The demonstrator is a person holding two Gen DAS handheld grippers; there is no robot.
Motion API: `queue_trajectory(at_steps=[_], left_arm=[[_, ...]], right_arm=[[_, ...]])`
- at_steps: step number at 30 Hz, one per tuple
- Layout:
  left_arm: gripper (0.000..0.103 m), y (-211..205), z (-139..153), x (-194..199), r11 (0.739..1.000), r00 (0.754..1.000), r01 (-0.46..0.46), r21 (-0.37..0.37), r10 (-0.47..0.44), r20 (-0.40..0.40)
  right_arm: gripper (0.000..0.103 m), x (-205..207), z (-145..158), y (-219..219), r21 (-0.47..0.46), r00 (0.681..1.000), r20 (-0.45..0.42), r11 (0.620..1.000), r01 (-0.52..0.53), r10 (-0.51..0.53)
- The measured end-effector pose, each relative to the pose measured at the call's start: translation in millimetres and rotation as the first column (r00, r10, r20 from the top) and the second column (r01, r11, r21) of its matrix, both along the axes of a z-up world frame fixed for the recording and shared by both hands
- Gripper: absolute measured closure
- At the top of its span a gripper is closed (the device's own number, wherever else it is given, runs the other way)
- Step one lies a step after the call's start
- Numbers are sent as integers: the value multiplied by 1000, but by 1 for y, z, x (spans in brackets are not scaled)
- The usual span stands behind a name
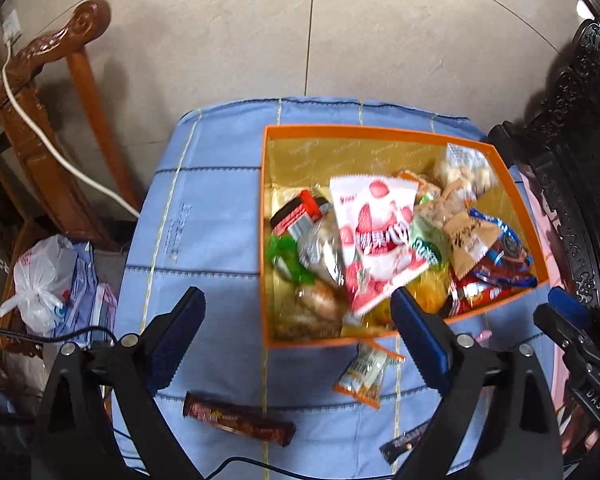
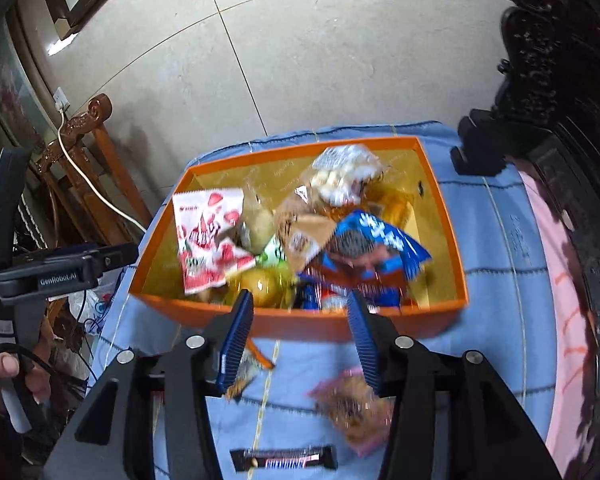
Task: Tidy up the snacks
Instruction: 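Grasp the striped snack pack with the left tool while the right tool grasps the pink cookie bag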
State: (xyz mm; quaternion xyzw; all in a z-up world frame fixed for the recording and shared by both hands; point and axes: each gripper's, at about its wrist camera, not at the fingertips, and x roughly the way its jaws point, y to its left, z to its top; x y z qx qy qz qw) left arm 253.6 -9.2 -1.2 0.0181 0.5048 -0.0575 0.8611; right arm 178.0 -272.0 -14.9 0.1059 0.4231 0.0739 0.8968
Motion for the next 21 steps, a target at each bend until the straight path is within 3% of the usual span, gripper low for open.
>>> queue_trajectory(at_steps=[13, 18, 21], left_arm=[[12, 7, -12, -54, 999, 999, 31, 6, -31, -37], [12, -5, -38, -76, 995, 992, 98, 25, -95, -83], [12, -19, -66, -87, 984, 980, 161, 73, -151, -132]], right_arm=[[43, -59, -17, -5, -7, 999, -47, 1000, 24, -24], [39, -72, -36, -9, -12, 996, -85, 999, 32, -33], [38, -80, -52, -13, -24, 991, -130, 999, 33, -36]])
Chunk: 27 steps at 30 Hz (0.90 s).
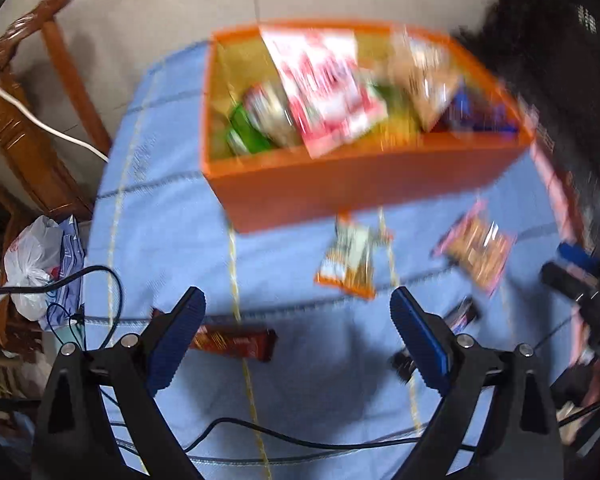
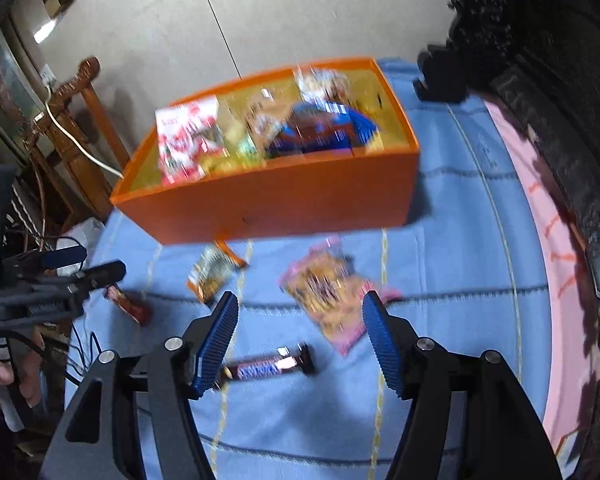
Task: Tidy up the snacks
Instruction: 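Grasp the striped snack pack with the left tool while the right tool grasps the pink cookie bag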
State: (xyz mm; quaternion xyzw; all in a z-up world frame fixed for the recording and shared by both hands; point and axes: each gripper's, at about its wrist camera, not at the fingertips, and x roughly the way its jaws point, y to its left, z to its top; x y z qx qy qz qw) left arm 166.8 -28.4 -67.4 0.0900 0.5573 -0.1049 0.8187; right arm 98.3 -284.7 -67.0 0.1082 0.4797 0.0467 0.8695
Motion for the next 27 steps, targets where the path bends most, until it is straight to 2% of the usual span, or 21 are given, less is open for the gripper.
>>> queue_trajectory(at_steps=[5, 13, 15, 18, 21, 23, 27], left_arm=[[12, -19, -33, -4, 999, 997, 32, 14, -31, -72], [12, -43, -59, 24, 1000, 995, 27, -7, -28, -100], [12, -49, -66, 32, 999, 995, 35, 10, -34, -97], [21, -58, -79, 43, 998, 991, 58, 38, -53, -119], [23, -60, -88, 49, 996, 991, 67, 60, -59, -124], [34, -59, -93, 50, 995, 989, 74, 64, -65, -135], [36, -55, -96, 54, 997, 987, 74, 35, -68, -142]], right_arm=[[38, -9, -20, -7, 4, 998, -59, 1000, -1, 1], [38, -5, -31, -13, 24, 995, -95, 1000, -3, 5], [38, -2, -34, -14, 28, 995, -102, 1000, -5, 8], [38, 4, -38, -16, 35, 994, -113, 999, -7, 11], [38, 12, -41, -18, 35, 993, -116, 999, -6, 10], [38, 18, -42, -17, 26, 994, -112, 1000, -12, 15], [38, 34, -48, -8, -37, 992, -116, 998, -54, 50]])
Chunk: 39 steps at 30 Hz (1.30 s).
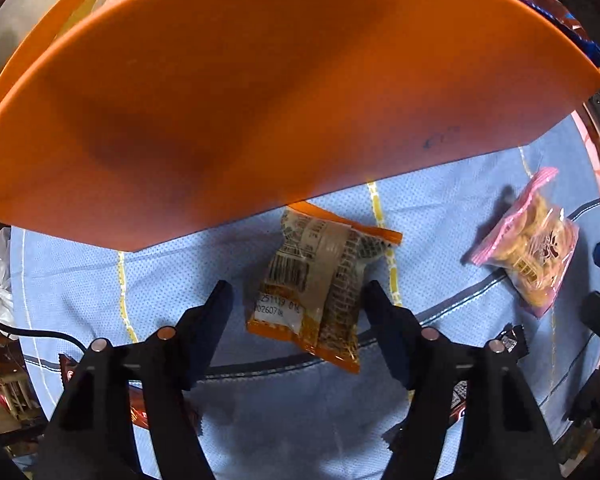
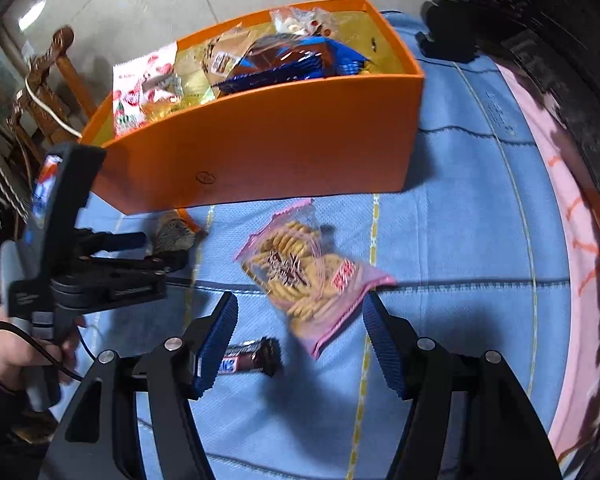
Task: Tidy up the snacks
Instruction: 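Grasp the striped snack pack with the left tool while the right tool grasps the pink cookie bag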
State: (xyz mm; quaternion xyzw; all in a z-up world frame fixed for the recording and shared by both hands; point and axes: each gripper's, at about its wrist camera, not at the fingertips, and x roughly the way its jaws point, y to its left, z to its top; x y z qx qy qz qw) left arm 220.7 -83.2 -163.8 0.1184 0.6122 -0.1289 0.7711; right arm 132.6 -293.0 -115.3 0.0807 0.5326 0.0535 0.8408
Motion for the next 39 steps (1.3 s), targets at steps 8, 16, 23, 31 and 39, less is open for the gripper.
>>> queue_trajectory(at_steps=[8, 16, 23, 31, 39], left_arm=[[63, 5, 5, -6, 999, 1000, 19, -28, -19, 18], [64, 26, 8, -9, 998, 1000, -20, -51, 19, -7], [64, 29, 20, -15, 996, 999, -45, -82, 45, 0], [63, 42, 22, -31, 995, 998, -62, -82, 61, -12], [63, 41, 13, -33, 996, 998, -66, -68, 65, -12]], right_arm=[[27, 27, -20, 36, -177, 987, -39, 972, -158, 153], [43, 39, -28, 50, -258, 981, -56, 947, -191, 183], [100, 17, -5, 24, -113, 996, -56, 990, -80, 74], [41, -12, 3, 36, -140, 993, -34, 984, -115, 111], [6, 20, -3, 58, -378, 952, -1, 881, -284, 306]])
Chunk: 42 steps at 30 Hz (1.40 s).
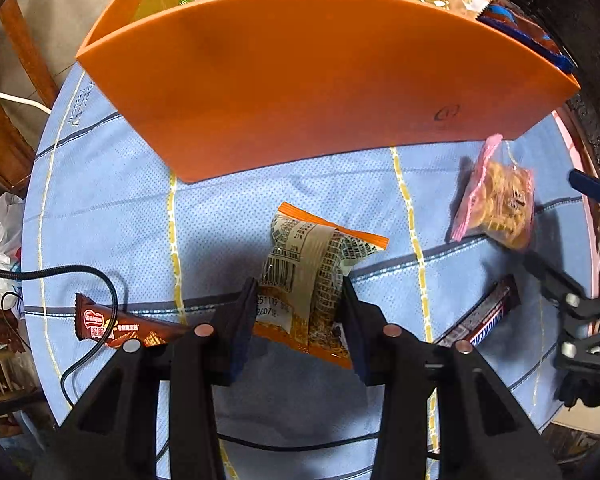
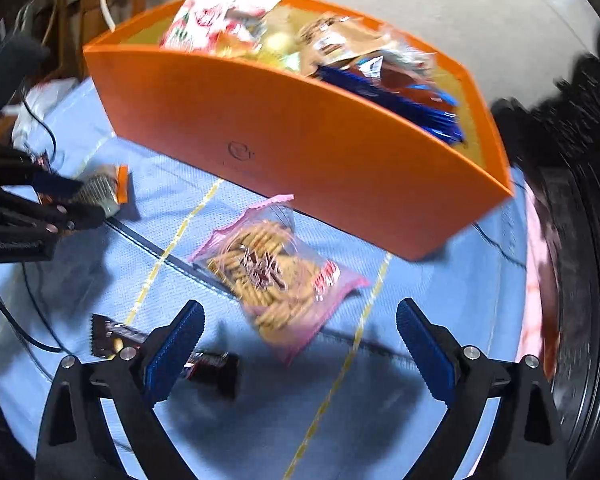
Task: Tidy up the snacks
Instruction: 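Grasp the striped snack pack with the left tool while the right tool grasps the pink cookie bag, then carry both bags into the orange box and open both tools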
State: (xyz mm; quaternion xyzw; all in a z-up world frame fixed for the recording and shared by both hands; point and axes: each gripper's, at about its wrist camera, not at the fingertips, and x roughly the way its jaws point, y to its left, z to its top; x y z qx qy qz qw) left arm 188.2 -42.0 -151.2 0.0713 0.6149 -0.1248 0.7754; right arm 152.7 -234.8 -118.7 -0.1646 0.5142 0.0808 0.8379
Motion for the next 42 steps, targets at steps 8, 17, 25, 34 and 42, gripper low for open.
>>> queue_trajectory(at_steps=[8, 17, 25, 34, 42], left_arm=[[63, -9, -18, 20, 999, 1000, -24, 21, 24, -16], [63, -23, -38, 18, 999, 1000, -16, 35, 16, -20], [63, -12, -3, -8, 999, 999, 12, -40, -10, 44], [63, -13, 86, -30, 992, 982, 88, -88, -72, 177], [63, -2, 146, -2, 991, 962, 82, -108, -50, 268]], right_arm=[[6, 34, -36, 4, 10, 997, -71, 1000, -15, 16], [47, 32, -36, -1, 167, 989, -129, 982, 88, -66], [48, -16, 5, -16, 337, 980, -110, 921, 195, -168], [47, -35, 54, -16, 391, 984, -23, 905, 169, -174], [47, -16, 109, -19, 415, 976, 95, 899, 139, -194]])
